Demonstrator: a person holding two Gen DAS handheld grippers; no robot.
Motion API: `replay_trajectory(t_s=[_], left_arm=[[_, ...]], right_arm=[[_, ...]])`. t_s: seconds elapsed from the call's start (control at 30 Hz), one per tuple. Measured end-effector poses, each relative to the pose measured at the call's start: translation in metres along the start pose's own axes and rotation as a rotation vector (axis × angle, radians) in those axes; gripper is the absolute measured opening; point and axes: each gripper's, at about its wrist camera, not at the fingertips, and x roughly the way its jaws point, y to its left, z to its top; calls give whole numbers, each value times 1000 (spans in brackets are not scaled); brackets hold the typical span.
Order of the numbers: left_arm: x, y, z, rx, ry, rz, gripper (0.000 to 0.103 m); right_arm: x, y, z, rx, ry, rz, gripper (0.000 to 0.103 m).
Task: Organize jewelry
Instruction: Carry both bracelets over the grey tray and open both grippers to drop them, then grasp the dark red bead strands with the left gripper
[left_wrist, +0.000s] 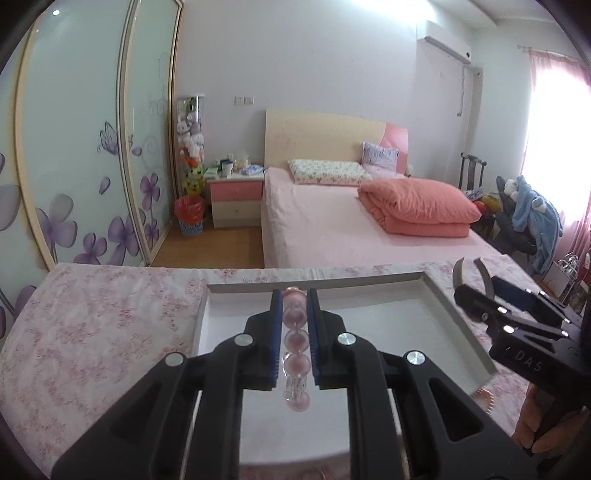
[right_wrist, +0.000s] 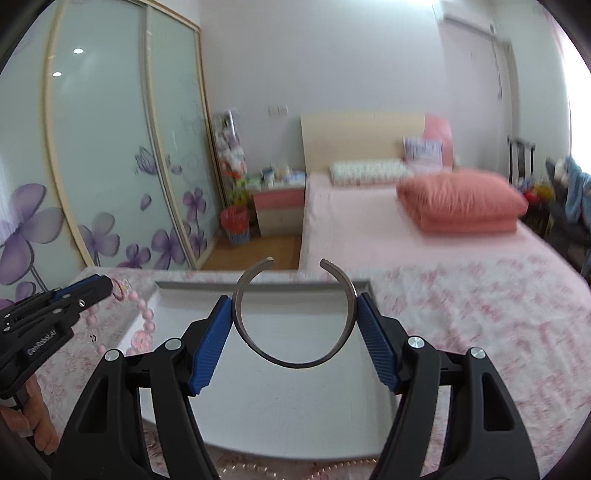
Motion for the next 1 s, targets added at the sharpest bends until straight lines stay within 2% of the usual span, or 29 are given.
replay_trajectory(t_s=[0.23, 0.33, 0.37, 0.4, 0.47, 0.7, 0.9, 1.0], left_arm=[[49, 7, -4, -10, 81, 19, 14], [65, 10, -5, -36, 120, 4, 15], [66, 14, -6, -42, 115, 6, 16], [67, 15, -5, -49, 113, -1, 21], [62, 21, -3, -70, 102, -9, 33], [23, 39, -5, -98, 59, 8, 39], [-19, 46, -25, -89, 52, 16, 41], [-40, 50, -38, -86, 47, 16, 46]], right_arm=[[50, 6, -4, 0, 170, -10, 69], [59, 8, -1, 11, 195, -20, 69], [58, 7, 1, 13, 192, -19, 73], [55, 6, 3, 16, 183, -19, 80], [42, 4, 4, 24, 149, -16, 81], [3, -14, 0, 43, 97, -21, 81], [-30, -21, -13, 36, 74, -34, 81], [-48, -25, -24, 10, 67, -56, 81]])
